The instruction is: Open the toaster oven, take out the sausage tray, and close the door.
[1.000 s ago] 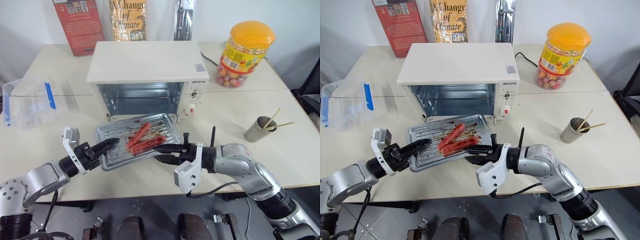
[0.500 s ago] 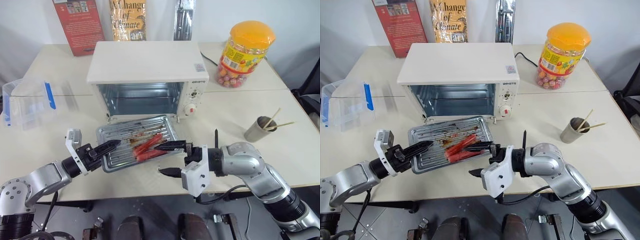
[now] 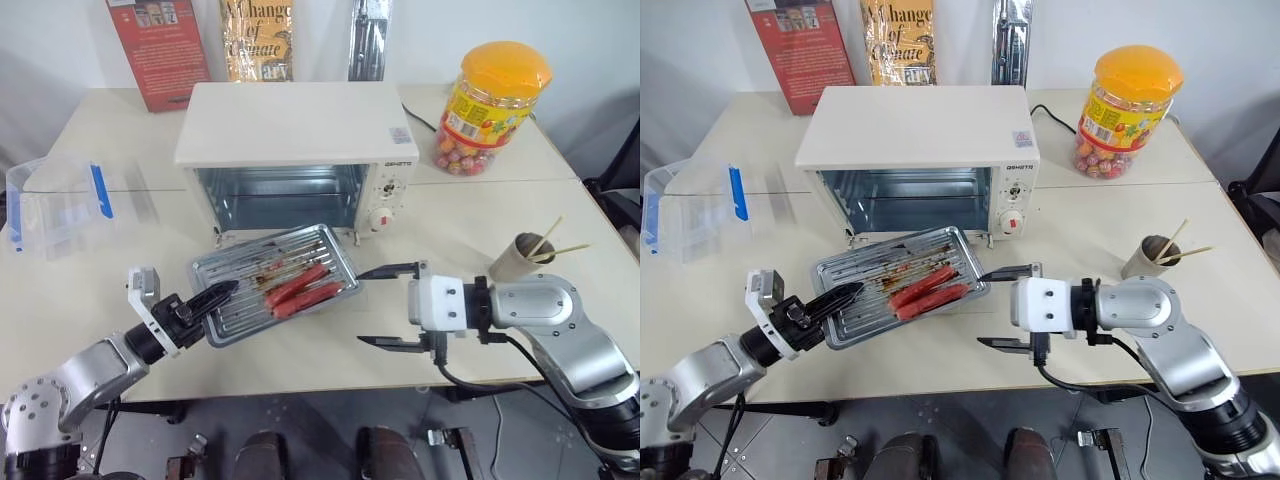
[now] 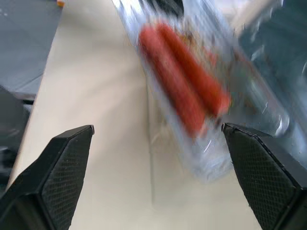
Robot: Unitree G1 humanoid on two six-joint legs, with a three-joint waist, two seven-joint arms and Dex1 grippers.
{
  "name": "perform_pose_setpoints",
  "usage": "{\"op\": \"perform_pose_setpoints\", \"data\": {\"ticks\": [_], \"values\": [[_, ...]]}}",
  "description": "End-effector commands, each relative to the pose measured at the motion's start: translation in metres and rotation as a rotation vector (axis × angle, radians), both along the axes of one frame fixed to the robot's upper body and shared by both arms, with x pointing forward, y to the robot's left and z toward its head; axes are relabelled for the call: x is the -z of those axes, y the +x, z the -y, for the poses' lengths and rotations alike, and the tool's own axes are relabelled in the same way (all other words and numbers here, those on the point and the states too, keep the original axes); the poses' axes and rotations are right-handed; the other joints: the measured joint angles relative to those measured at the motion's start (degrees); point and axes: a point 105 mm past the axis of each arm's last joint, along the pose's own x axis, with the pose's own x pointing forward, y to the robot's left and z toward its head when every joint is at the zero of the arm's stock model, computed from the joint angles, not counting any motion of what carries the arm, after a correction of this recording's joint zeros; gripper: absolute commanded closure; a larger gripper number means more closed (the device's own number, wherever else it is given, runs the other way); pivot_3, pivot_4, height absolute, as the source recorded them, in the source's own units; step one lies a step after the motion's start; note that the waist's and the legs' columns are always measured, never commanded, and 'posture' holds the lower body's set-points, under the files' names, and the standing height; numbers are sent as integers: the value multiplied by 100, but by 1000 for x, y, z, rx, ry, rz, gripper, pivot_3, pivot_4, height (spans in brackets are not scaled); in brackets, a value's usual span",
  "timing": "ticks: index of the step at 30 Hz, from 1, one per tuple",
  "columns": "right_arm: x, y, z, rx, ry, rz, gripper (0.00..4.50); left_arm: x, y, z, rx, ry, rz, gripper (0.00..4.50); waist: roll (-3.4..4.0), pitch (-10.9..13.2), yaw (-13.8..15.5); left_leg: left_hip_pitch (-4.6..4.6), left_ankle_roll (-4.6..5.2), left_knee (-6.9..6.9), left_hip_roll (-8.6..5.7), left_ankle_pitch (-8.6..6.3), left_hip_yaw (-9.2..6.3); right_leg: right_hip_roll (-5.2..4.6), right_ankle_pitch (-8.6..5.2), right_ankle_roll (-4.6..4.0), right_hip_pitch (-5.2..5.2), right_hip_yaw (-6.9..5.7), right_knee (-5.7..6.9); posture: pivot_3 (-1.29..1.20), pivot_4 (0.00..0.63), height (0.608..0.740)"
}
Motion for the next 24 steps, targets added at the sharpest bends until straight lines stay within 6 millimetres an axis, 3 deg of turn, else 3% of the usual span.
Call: {"op": "perform_pose_setpoints", "data": {"ticks": [1,7,13,19,22,24], "values": [[2,7,20,54,-28,-27,39,-11,-12,-7,-84,-18,61,4500,0,0,0,0,0,0,0,0,2,0,0,0,0,2,-4,0,150,740],[16,23,38,117,-54,-43,39,-10,-35,-20,-249,-47,64,4500,0,0,63,0,2,3,0,-1,11,0,-1,-1,4,9,-19,0,150,740],[33,32,40,107,-59,-73,39,-13,-60,-44,-487,-78,77,4500,-1,1,96,0,6,11,-1,-3,16,1,-3,-5,7,13,-35,0,150,740],[48,40,36,122,-47,-83,39,-11,-83,-54,-638,-99,53,4500,-2,1,101,-1,12,15,-2,-6,17,1,-3,-8,13,14,-60,0,150,740],[53,42,34,125,-27,-78,624,-10,-91,-58,-684,-105,49,4500,0,2,98,-1,12,14,-1,-7,17,1,-4,-10,13,13,-62,0,150,740],[56,42,33,121,-28,-88,1281,-10,-93,-59,-696,-106,45,4500,0,2,104,-1,13,15,-1,-7,17,2,-5,-12,12,13,-61,0,150,740]]}}
